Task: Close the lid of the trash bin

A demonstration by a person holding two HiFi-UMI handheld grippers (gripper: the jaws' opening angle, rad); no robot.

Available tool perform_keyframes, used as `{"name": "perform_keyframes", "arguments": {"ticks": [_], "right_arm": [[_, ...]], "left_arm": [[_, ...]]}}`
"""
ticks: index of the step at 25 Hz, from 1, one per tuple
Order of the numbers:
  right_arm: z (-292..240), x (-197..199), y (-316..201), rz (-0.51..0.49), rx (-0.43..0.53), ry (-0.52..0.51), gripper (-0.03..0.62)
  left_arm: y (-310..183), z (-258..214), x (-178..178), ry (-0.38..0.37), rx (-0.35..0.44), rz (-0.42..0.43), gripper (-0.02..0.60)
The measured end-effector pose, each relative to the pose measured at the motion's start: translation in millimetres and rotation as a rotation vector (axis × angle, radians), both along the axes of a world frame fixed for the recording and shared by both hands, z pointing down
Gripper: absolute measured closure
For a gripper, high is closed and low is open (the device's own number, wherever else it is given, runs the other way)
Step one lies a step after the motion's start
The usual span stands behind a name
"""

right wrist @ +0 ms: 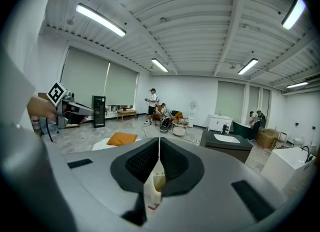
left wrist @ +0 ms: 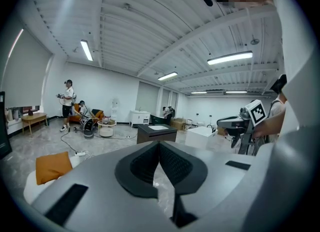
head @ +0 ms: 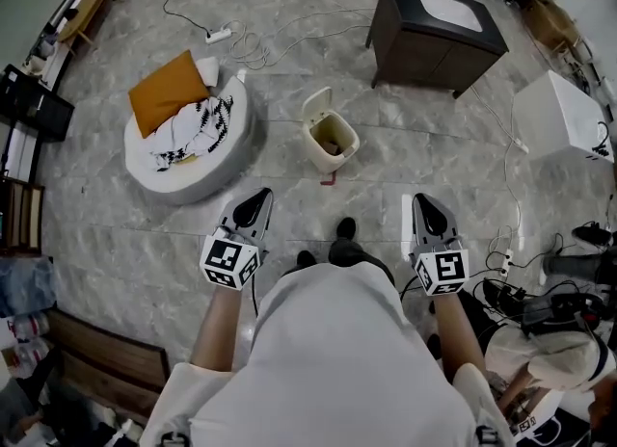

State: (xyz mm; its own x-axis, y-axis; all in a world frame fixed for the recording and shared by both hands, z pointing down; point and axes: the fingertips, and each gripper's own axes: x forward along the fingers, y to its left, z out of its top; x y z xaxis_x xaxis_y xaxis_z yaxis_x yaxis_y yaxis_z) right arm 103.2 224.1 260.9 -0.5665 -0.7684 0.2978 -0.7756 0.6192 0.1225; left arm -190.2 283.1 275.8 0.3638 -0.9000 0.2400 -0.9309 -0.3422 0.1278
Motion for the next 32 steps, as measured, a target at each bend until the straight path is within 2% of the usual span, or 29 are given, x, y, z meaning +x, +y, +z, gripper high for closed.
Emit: {"name": "perform_keyframes", "arguments": {"ticks": [10,32], "right_arm": [[15.4,-10.7,-43.6,-0.037,-0.028,-0.015,0.563],[45.9,5.9,-201.5,-0.139,-0.105,-0.04,0.563]], "left_arm": [[-31.5,9.2,-8.5,-0.009,-0.023,-0.045,0.565],[-171.8,22.9,29.8,-0.028,-0.095,-0.113,0.565]]}}
